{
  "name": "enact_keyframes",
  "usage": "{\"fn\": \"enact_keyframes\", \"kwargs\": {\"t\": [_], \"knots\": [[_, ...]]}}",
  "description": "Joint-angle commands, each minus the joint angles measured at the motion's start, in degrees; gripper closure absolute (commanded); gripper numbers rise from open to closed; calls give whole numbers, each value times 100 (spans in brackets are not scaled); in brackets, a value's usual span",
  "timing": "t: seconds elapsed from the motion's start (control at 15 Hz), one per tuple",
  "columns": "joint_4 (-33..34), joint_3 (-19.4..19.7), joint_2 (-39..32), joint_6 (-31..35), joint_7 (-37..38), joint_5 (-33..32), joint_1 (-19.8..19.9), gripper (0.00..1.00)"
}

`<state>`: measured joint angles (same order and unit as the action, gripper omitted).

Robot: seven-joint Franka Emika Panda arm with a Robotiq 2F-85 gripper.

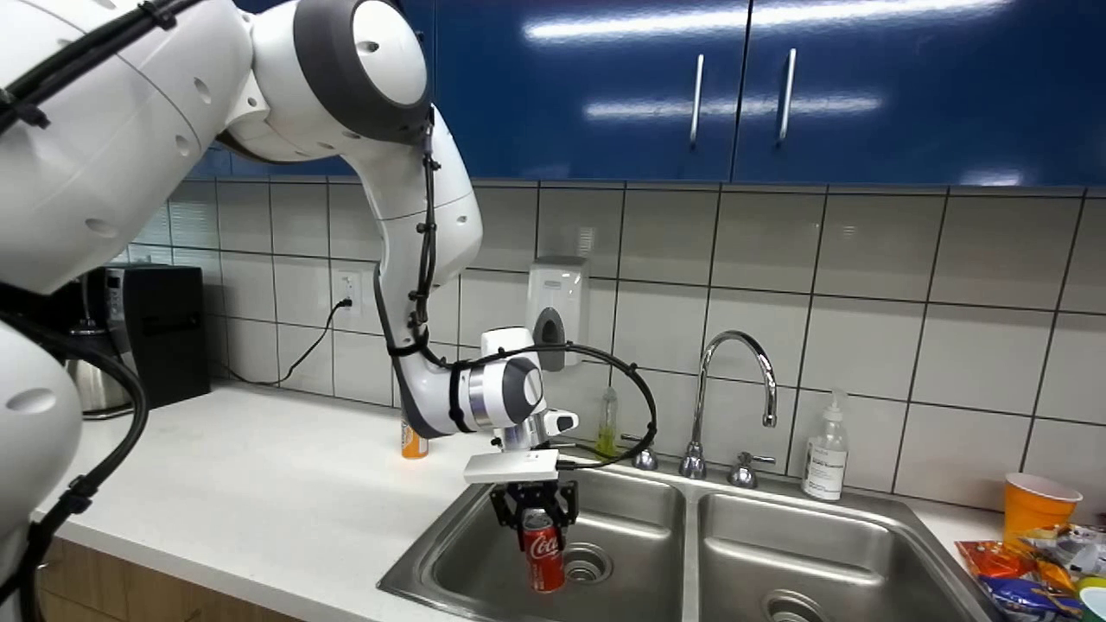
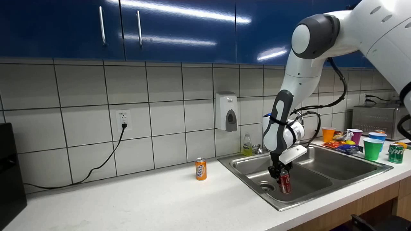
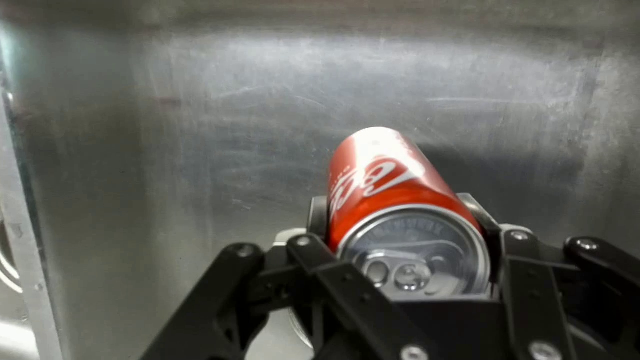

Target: Put the red can in the left sink

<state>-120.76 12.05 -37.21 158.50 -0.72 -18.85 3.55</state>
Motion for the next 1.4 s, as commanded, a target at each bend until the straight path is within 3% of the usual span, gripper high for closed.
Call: {"fn": "enact_keyframes", "kwargs": {"t": [0.0,0.8,1.33], "knots": [[108,82,-214,167,232,212,-116,62],[104,298,-645,658,399,640,-316,62],[126,355,-862,613,569,929,-390,62]]}}
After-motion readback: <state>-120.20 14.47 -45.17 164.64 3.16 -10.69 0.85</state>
